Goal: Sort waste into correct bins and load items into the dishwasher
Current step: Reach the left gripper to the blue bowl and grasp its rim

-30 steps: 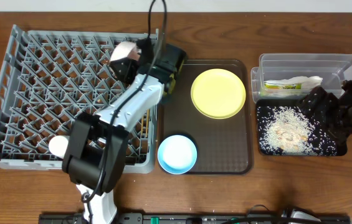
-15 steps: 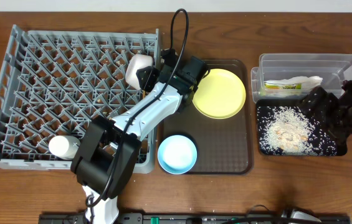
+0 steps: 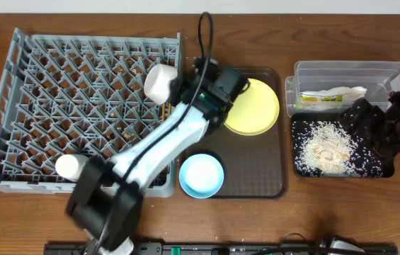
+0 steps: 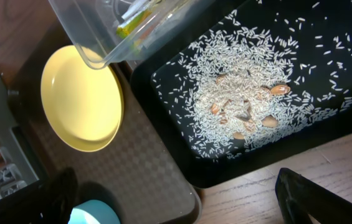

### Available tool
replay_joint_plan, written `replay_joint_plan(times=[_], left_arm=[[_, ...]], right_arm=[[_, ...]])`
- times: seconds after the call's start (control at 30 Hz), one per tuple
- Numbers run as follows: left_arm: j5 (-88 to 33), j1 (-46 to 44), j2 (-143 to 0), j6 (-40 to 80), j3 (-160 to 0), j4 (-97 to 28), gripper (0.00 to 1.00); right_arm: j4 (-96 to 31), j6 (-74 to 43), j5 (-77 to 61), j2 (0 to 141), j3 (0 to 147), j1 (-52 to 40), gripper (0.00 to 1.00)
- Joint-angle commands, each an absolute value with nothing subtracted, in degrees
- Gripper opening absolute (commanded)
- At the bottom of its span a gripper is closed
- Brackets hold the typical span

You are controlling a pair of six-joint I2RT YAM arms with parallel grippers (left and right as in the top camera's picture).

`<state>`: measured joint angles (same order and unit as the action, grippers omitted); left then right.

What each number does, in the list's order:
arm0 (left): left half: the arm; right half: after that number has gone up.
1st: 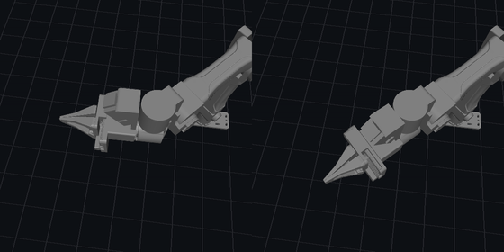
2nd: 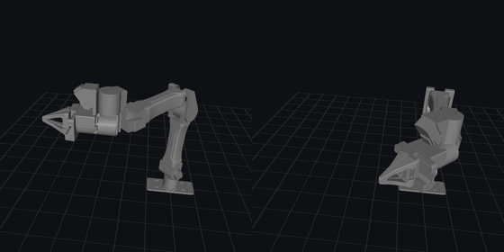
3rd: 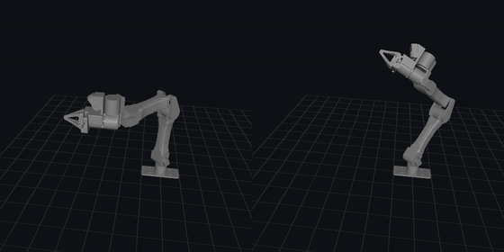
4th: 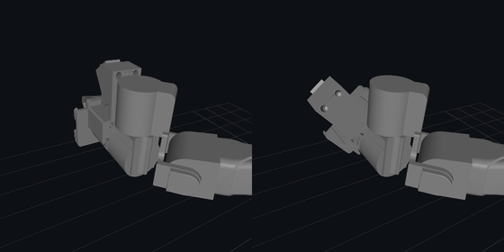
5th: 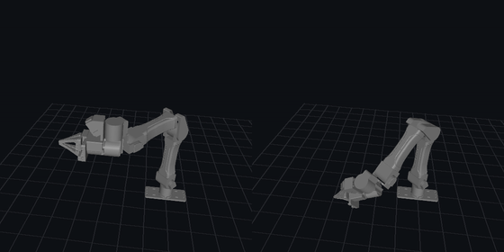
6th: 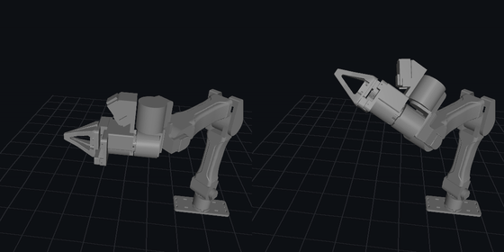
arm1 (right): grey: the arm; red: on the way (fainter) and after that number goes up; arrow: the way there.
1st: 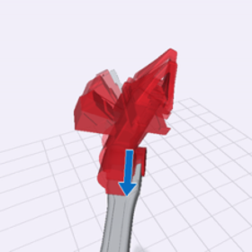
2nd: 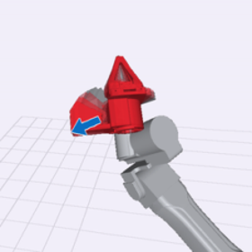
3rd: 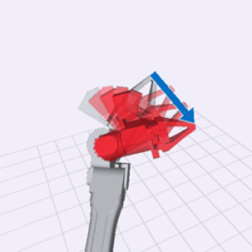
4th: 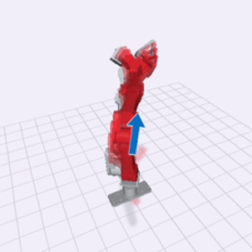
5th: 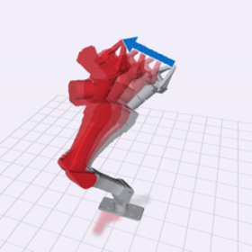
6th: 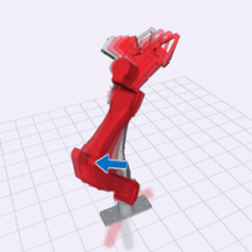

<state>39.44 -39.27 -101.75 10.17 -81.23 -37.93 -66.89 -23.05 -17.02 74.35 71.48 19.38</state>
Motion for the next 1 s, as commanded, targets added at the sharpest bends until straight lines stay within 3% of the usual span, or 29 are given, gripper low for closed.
replay_joint_plan(times=[0.0, 0.07, 0.13, 0.2, 0.3, 0.7, 0.97], left_arm=[[14.92, -39.94, -96.84, 14.57, -81.3, -39.88, 0.53], [4.73, -39.94, -95.94, 17.23, -81.28, -41.76, 0.49], [-3.49, -40.03, -95.94, 20.16, -81.17, -44.71, 0.37], [-7.38, -40.86, -96.6, 23.55, -80.42, -48.93, 0.19], [-8.4, -43.07, -97.49, 25.02, -78.87, -53.3, 0.08], [-2.46, -48.84, -102.67, 30.52, -68.69, -50.37, 0.08], [-28.58, -49.39, -105.67, 18.44, -68.62, -32.62, 0.08]], right_arm=[[-67.05, -23.11, -17.41, 73.89, 71.4, 19.75, 0.99], [-67.05, -23.14, -17.39, 73.89, 71.4, 19.75, 0.99], [-67.05, -23.11, -17.39, 73.89, 71.4, 19.75, 0.99], [-67.05, -23.11, -17.39, 73.89, 71.4, 19.75, 0.99], [-67.05, -23.11, -17.39, 73.89, 71.4, 19.75, 0.99], [-67.05, -23.11, -17.39, 73.89, 71.4, 19.75, 0.99], [-67.05, -23.11, -17.39, 73.89, 71.4, 19.75, 0.99]])
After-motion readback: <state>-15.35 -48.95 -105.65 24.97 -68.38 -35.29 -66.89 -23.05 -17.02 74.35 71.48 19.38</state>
